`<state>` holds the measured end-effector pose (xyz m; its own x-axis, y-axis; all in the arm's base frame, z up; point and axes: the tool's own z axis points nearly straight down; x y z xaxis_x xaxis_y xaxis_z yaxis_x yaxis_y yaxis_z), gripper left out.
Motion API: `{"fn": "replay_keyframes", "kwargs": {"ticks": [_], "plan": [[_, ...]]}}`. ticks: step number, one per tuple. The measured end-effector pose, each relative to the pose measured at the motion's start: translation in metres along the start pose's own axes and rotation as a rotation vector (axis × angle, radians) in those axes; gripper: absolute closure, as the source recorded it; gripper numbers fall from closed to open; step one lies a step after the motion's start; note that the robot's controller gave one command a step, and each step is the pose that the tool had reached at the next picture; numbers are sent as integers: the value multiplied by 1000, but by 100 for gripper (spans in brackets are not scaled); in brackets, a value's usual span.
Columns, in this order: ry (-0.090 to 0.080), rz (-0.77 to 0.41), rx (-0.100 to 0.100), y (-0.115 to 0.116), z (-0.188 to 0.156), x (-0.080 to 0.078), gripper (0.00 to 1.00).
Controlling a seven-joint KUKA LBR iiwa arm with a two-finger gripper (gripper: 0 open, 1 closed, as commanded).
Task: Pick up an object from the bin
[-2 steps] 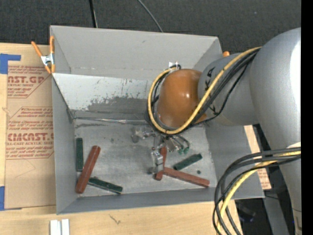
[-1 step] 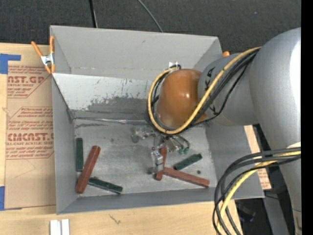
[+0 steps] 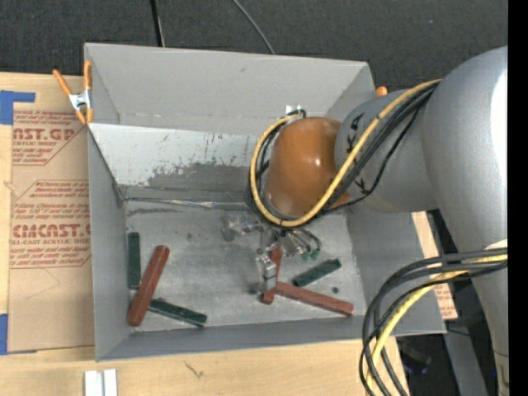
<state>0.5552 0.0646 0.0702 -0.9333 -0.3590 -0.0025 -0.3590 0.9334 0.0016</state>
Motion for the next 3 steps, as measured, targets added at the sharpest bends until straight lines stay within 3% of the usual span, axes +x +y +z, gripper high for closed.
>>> {"fn": "replay_keyframes", "kwargs": {"ticks": [1,2,3], "plan": [[2,-279,0,-3,-6,15,0],[1,-385,-1,-25,-6,42,0],[3,-369,0,-39,-11,65,0]]}}
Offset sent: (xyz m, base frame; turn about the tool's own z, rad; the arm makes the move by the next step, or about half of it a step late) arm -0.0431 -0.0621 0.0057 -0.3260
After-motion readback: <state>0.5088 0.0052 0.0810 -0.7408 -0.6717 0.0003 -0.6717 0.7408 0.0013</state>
